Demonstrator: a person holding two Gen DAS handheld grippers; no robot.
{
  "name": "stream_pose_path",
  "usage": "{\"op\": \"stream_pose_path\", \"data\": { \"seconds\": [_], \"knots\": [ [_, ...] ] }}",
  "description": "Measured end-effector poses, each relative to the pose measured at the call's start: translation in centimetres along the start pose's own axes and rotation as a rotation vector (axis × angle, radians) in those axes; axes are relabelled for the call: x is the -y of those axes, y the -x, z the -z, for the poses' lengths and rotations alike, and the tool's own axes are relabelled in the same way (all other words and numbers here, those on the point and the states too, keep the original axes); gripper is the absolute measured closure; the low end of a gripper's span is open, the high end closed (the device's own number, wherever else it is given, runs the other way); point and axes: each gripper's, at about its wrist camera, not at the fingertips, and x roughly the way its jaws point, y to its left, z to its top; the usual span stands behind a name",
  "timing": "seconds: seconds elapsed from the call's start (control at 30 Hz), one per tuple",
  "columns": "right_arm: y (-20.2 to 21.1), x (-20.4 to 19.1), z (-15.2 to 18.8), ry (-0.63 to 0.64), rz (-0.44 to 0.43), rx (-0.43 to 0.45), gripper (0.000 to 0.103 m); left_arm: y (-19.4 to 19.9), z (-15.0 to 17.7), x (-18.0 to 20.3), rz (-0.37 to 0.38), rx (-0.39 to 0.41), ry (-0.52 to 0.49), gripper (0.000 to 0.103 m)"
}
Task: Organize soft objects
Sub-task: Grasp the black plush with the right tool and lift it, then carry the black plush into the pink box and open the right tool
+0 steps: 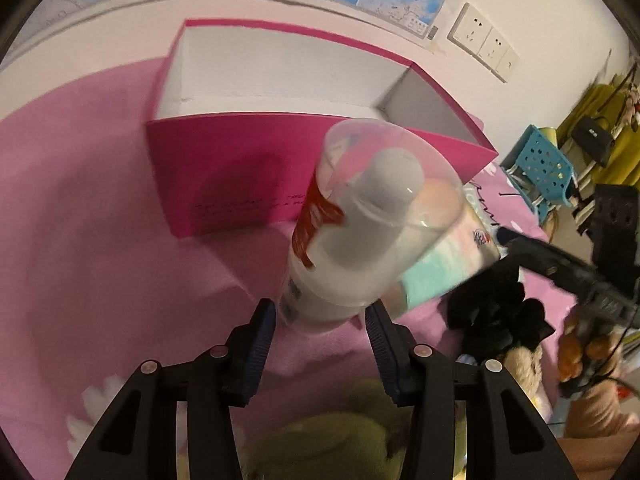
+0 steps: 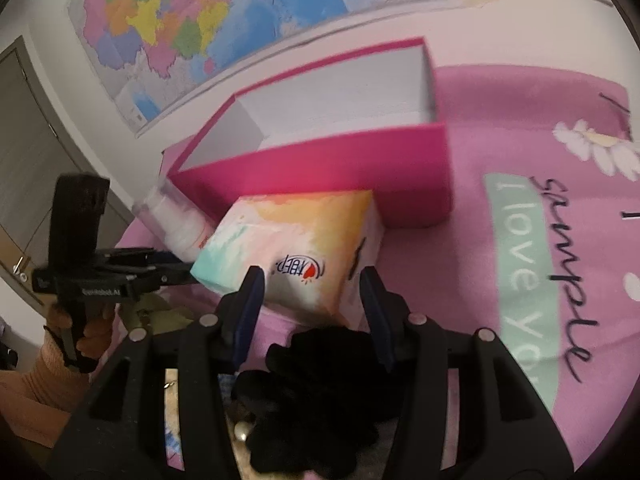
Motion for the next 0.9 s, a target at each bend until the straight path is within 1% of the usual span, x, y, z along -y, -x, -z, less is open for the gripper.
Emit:
{"op": "stream_pose_path", "data": {
  "seconds": [0.13, 0.17, 0.23, 0.27, 0.33, 0.37, 0.4, 0.43, 0.47, 0.5, 0.53, 0.6, 0.73, 0.83, 0.9],
  "knots": [
    [2.6, 0.2, 1.1, 0.011, 0.024, -0.010, 0.048, 2.2, 0.7, 0.4, -0.029, 0.052, -0.009, 0.056],
    [3.1, 0.5, 1.6, -0.002, 0.025, -0.020, 0.044, 3.1, 1.0, 0.6, -0.032, 0.075, -0.014, 0.056],
    [3.2, 1.0, 2.2, -0.010, 0.036, -0.055, 0.029, 4.6, 1.3, 1.1, -0.026, 0.104, -0.028, 0.056],
    [2.9, 1.3, 2.5, -0.011, 0.056, -0.081, 0.027, 5.1, 1.4, 1.3, -0.018, 0.111, -0.034, 0.056],
    [1.9, 1.7, 2.9, -0.011, 0.101, -0.124, 0.026, 6.2, 1.4, 2.4, 0.000, 0.135, -0.068, 0.056],
    [1.3, 1.9, 3.0, -0.008, 0.105, -0.145, 0.026, 6.4, 1.3, 3.3, 0.007, 0.143, -0.092, 0.056],
    [0.8, 2.0, 3.1, -0.005, 0.096, -0.159, 0.029, 6.8, 1.3, 4.4, 0.023, 0.149, -0.126, 0.055],
    [0.3, 2.1, 3.2, -0.010, 0.079, -0.173, 0.043, 6.9, 1.3, 5.0, 0.034, 0.150, -0.143, 0.055],
    [0.0, 2.2, 3.2, -0.016, 0.078, -0.179, 0.054, 6.9, 1.3, 5.8, 0.051, 0.148, -0.163, 0.055],
    [-0.2, 2.3, 3.2, -0.020, 0.072, -0.182, 0.077, 6.7, 1.2, 6.6, 0.062, 0.143, -0.185, 0.055],
    [-0.1, 2.2, 3.1, -0.019, 0.061, -0.181, 0.086, 6.3, 1.1, 7.4, 0.080, 0.131, -0.206, 0.055],
    [0.7, 1.6, 3.1, 0.005, 0.060, -0.155, 0.088, 5.5, 1.1, 8.5, 0.108, 0.105, -0.229, 0.055],
    [3.4, 0.0, 2.3, 0.043, 0.022, -0.075, 0.091, 3.8, 1.3, 10.3, 0.162, 0.049, -0.278, 0.055],
    [5.7, -1.3, 1.0, 0.072, -0.010, -0.001, 0.095, 3.0, 0.9, 11.5, 0.199, 0.020, -0.309, 0.053],
    [6.6, -2.1, 0.1, 0.093, -0.031, 0.031, 0.095, 2.7, 0.5, 12.1, 0.236, 0.005, -0.323, 0.051]
  ]
}}
